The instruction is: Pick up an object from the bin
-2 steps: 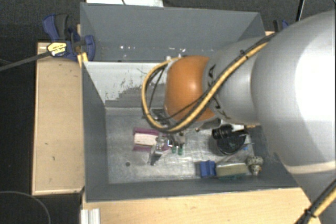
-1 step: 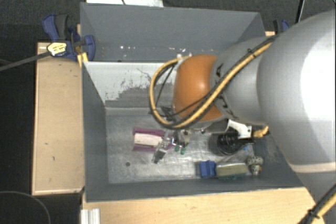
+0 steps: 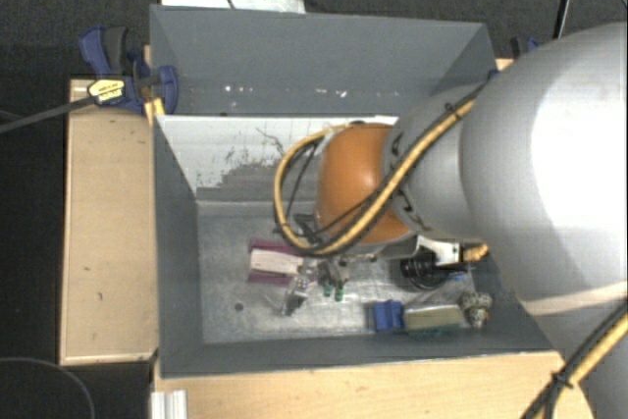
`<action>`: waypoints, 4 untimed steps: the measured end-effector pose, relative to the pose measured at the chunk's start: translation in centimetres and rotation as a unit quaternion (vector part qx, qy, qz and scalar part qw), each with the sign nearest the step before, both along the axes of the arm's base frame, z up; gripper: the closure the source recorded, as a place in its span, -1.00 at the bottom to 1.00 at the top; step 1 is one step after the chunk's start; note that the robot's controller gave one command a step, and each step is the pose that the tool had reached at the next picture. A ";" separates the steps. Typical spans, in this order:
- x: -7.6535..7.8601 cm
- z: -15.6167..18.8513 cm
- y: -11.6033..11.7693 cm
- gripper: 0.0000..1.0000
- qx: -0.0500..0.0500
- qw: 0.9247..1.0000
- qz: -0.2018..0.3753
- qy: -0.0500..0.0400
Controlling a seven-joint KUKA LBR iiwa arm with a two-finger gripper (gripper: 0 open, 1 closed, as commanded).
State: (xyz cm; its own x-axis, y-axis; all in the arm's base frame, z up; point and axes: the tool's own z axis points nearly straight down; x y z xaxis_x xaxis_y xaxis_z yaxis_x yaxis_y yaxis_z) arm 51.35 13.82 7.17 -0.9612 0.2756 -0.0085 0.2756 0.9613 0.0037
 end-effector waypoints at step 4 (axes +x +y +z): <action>0.6 9.1 0.0 1.00 0.000 1.000 0.000 0.001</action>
Offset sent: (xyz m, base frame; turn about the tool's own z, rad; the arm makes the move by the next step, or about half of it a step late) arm 0.0000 0.0000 0.0000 0.0000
